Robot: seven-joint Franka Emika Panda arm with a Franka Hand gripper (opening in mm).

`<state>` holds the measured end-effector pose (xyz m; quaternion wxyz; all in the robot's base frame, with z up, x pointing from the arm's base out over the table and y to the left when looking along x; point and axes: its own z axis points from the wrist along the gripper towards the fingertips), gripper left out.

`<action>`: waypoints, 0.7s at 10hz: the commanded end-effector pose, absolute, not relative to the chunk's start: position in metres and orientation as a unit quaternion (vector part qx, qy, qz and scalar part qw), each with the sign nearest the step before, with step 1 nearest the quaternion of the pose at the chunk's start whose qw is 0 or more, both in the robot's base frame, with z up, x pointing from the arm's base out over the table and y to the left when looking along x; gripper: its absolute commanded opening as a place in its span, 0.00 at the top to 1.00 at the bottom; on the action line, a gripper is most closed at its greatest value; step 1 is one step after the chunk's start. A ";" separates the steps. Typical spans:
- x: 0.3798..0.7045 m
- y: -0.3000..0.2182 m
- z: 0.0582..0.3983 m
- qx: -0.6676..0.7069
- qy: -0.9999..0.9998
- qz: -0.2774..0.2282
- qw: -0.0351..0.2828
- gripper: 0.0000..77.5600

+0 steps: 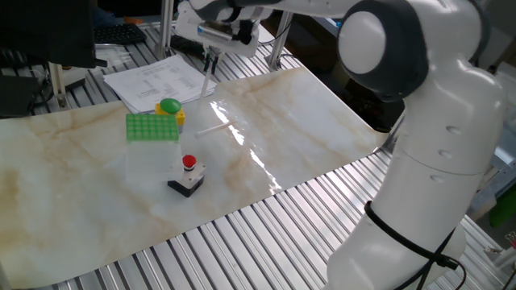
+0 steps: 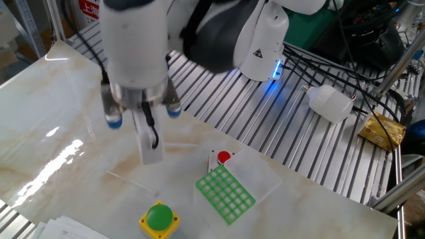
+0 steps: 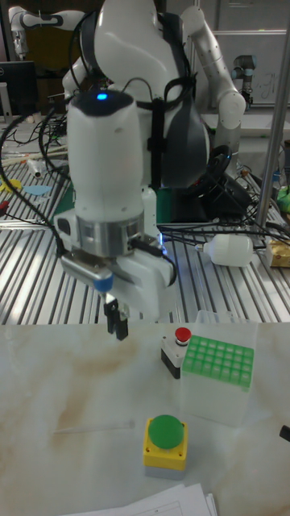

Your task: Insert a large pipette tip into the holder for large pipette tips

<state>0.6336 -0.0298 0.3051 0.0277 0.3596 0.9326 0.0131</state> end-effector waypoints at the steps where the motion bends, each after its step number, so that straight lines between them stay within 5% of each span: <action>1: 0.618 -0.008 0.343 0.423 0.905 -0.009 0.044 0.99; 7: 0.609 0.021 0.361 0.491 0.863 -0.052 0.112 0.99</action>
